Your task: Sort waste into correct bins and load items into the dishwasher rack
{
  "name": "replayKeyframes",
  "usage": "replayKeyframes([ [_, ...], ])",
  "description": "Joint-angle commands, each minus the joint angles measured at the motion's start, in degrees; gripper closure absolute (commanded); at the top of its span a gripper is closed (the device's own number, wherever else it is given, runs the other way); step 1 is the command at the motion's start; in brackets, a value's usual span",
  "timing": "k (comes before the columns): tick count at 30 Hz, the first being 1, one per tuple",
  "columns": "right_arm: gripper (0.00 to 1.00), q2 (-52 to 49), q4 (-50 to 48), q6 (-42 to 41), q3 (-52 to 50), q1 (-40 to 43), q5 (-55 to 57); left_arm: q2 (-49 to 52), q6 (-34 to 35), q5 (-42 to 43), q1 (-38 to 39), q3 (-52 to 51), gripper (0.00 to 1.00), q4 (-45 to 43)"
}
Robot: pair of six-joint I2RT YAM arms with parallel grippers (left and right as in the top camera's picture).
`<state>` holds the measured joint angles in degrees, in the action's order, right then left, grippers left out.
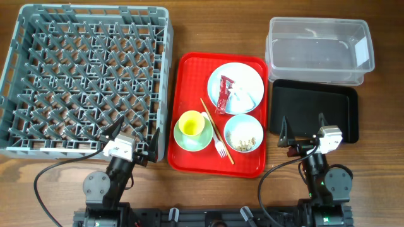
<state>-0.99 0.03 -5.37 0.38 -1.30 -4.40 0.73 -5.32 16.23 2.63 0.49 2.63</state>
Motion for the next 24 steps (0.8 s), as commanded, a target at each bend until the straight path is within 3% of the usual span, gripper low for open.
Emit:
replayKeyframes([
  [1, 0.00, 0.4, -0.1, -0.6, -0.1, 0.3, 1.0, -0.3, -0.3, 1.1, 0.3, -0.2, 0.00, 0.2],
  [9, 0.00, 0.4, -0.2, -0.7, -0.1, 0.3, 1.0, -0.3, -0.2, 1.1, 0.3, -0.2, 0.00, 0.2],
  [13, 0.00, 0.3, -0.1, -4.9, -0.1, 0.3, 0.1, -0.3, 0.0, 0.8, 0.3, -0.2, 0.00, 0.2],
  [20, 0.00, -4.3, 1.0, -5.5, 1.2, 0.3, 0.1, 0.7, 8.7, -0.6, 0.2, 0.0, 0.00, 0.3],
  [24, 0.00, -10.1, 1.2, -5.1, 5.0, 0.3, 0.1, 3.9, 10.1, -0.9, 0.2, 2.7, 0.00, 2.5],
])
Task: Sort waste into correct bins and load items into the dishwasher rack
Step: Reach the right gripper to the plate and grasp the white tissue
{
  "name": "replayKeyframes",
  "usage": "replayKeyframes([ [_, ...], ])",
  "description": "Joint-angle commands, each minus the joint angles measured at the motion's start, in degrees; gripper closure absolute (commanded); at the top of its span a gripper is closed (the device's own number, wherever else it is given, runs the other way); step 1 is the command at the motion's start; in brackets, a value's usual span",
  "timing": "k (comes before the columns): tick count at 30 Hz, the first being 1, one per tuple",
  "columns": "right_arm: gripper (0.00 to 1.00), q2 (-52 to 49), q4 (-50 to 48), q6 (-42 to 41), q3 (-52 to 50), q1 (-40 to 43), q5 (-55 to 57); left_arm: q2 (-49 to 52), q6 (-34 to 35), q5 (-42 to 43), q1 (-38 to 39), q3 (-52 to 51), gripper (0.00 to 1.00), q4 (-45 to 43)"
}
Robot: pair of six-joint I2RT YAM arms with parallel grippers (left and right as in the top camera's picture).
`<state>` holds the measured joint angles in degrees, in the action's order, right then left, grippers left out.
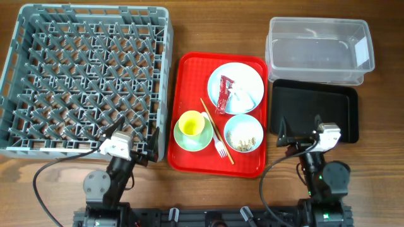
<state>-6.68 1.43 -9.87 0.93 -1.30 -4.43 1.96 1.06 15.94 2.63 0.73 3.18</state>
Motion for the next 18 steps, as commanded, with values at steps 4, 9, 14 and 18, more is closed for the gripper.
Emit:
replayKeyframes([
  [4, 0.00, -13.4, 0.7, -0.6, 10.4, 0.3, -1.7, 9.0, 3.7, -2.1, 0.2, 7.5, 0.00, 5.4],
  [9, 0.00, -25.7, 4.7, -0.6, 19.8, 0.3, -3.7, 19.7, 3.7, -2.5, 0.2, 15.4, 0.00, 8.8],
  [14, 0.00, -37.7, 9.9, 1.2, 30.4, 0.3, -8.5, 31.3, 3.7, -2.5, 0.2, 25.7, 0.00, 16.0],
  [18, 0.00, -45.3, 17.5, 4.9, 38.8, 0.3, -10.5, 40.1, 3.7, -2.5, 0.2, 34.8, 0.00, 23.5],
])
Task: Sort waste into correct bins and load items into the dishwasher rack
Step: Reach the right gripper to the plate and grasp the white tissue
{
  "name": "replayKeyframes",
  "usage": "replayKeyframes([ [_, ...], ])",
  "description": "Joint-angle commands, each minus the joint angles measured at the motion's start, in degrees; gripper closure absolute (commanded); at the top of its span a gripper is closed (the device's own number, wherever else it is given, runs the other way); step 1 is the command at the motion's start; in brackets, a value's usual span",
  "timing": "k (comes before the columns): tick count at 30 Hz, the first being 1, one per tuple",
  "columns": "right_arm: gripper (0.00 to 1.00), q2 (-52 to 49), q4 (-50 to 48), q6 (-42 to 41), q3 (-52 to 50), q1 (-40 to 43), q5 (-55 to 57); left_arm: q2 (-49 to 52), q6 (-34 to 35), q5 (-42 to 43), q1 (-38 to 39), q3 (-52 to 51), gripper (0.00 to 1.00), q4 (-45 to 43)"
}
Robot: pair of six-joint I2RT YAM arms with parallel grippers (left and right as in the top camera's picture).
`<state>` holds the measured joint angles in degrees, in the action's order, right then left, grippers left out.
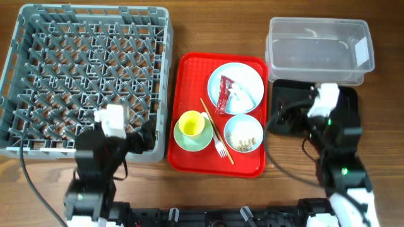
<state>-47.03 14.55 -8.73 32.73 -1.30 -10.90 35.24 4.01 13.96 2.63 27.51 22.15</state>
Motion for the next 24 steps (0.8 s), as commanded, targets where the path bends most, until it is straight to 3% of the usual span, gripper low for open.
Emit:
replayKeyframes([
  [1, 0.00, -6.8, 7.2, 5.5, 9.5, 0.3, -4.0, 8.4, 0.8, -0.5, 0.2, 9.9, 0.00, 6.3],
  [5, 0.00, -13.4, 19.6, 8.8, 19.3, 0.3, -3.8, 17.0, 0.8, -0.5, 0.2, 20.9, 0.00, 18.3],
  [8, 0.00, -16.2, 23.4, 8.5, 23.7, 0.3, -5.0, 21.5, 0.7, -0.5, 0.2, 26.6, 0.00, 24.5],
  [14, 0.00, -16.8, 23.3, 8.7, 24.3, 0.2, -10.6, 22.6, 0.8, -0.5, 0.2, 27.5, 0.00, 25.3],
  [24, 0.00, -20.4, 23.6, 8.5, 29.5, -3.2, -8.8, 22.5, 0.8, -0.5, 0.2, 27.5, 0.00, 24.8],
])
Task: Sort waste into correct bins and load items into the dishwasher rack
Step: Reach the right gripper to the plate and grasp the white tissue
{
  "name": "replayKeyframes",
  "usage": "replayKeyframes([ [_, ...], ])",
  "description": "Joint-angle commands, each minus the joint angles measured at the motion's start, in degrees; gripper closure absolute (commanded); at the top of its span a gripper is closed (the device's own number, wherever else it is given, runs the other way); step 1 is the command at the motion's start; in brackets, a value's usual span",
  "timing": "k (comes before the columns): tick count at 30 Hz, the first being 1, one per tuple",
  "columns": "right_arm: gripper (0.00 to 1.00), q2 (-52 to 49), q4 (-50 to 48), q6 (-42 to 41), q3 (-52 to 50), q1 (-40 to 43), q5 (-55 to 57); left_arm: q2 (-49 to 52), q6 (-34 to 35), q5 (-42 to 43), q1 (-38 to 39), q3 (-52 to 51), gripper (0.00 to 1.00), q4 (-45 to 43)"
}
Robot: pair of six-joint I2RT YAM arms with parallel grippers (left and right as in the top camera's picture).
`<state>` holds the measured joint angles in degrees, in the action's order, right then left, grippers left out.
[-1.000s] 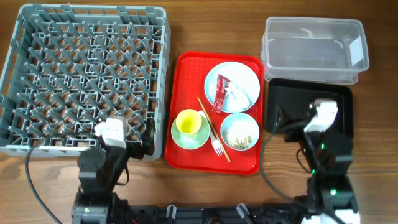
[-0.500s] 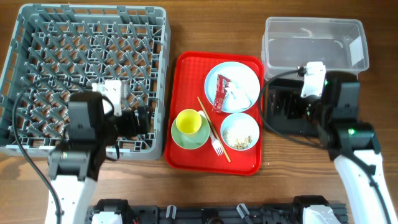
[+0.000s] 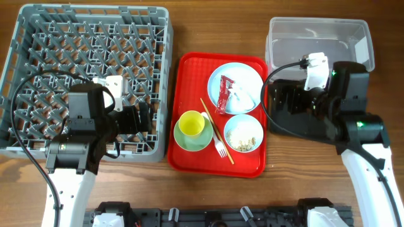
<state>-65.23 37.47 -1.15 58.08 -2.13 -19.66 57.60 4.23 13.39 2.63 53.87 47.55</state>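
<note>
A red tray (image 3: 189,75) in the middle holds a pale blue plate (image 3: 247,75) with a red wrapper (image 3: 225,93) and white tissue (image 3: 242,98). It also holds a bowl of scraps (image 3: 243,133), a yellow cup (image 3: 190,124) on a green saucer (image 3: 203,141), chopsticks (image 3: 207,108) and a white fork (image 3: 220,149). The grey dishwasher rack (image 3: 63,38) lies left. My left gripper (image 3: 146,118) hangs over the rack's right edge, pointing at the tray, open and empty. My right gripper (image 3: 275,106) points left at the tray's right rim; its dark fingers blend into the black bin.
A clear plastic bin (image 3: 315,38) stands at the back right. A black bin (image 3: 291,130) lies in front of it, partly under my right arm. Bare wooden table runs along the front edge, and cables trail from both arms.
Both arms have risen and stretched further out. The left gripper now sits higher over the rack's right side; the right gripper has shifted left to the red tray's edge. Nothing on the tray moved.
Both arms were folded low at the table's front edge, grippers open, for the first two moments. Then each had lifted, left over the rack's near corner, right over the black bin. Now both point inward at the red tray; its contents are untouched.
</note>
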Motion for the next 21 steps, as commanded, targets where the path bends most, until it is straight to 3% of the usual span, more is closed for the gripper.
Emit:
replayKeyframes([
  [1, 0.00, -3.5, 1.5, 1.0, 5.7, -3.8, 1.0, 0.2, 0.6, 0.1, 0.2, 1.1, 0.00, -0.7],
  [9, 0.10, -15.3, 3.9, 0.5, 11.7, -11.5, 8.7, 0.2, 0.6, 0.0, 0.2, 1.1, 0.00, -0.8],
  [16, 0.39, -28.8, 3.0, -3.1, 11.7, -13.2, 10.9, 0.2, 0.6, 0.0, 0.2, 1.1, 0.00, -0.8],
  [21, 0.39, -37.1, 1.1, -4.9, 11.7, -13.2, 10.6, 0.2, 0.6, 0.0, 0.2, 1.1, 0.00, -0.7],
])
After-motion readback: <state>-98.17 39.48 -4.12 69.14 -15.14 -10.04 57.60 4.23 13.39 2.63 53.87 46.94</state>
